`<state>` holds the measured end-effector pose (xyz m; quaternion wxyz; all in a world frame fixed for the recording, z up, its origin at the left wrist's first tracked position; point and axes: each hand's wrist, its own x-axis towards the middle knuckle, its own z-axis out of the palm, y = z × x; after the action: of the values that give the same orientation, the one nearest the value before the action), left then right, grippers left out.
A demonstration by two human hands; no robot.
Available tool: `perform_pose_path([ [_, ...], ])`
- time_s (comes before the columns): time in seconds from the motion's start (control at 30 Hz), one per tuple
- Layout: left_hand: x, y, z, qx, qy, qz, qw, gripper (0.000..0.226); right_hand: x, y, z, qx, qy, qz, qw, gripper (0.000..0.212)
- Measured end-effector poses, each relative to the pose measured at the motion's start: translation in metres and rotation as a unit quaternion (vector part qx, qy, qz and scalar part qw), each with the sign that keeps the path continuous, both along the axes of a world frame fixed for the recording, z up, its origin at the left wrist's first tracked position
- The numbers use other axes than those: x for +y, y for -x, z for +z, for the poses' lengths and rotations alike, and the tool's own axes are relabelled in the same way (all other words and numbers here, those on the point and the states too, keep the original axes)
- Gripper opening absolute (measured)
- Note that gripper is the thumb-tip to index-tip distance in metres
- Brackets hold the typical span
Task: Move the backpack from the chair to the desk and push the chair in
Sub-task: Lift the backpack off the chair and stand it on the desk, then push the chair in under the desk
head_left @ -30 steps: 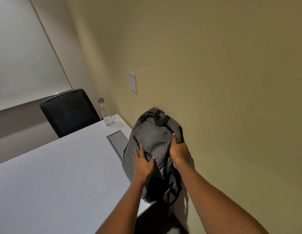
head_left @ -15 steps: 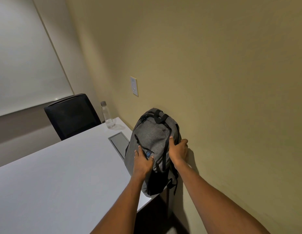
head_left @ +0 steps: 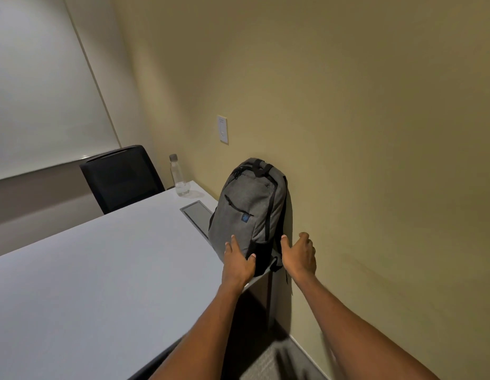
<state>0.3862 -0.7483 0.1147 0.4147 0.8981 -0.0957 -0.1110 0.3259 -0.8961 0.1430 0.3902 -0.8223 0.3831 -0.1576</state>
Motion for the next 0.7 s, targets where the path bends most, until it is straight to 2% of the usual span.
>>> perform_pose_path([
  [0.2, 0.043, 0.079, -0.03, -0.002, -0.081, -0.078, 0.994, 0.084, 0.034, 0.091, -0.038, 0.071, 0.044, 0.019, 0.996, 0.059],
  [0.47, 0.075, 0.163, -0.063, 0.042, -0.07, -0.114, 0.99, 0.08, 0.066, 0.184, -0.095, 0.143, 0.026, 0.045, 0.988, 0.066],
  [0.7, 0.134, 0.211, -0.08, 0.007, -0.087, -0.123, 0.989, 0.073, 0.135, 0.238, -0.115, 0.126, -0.037, 0.104, 0.986, 0.069],
])
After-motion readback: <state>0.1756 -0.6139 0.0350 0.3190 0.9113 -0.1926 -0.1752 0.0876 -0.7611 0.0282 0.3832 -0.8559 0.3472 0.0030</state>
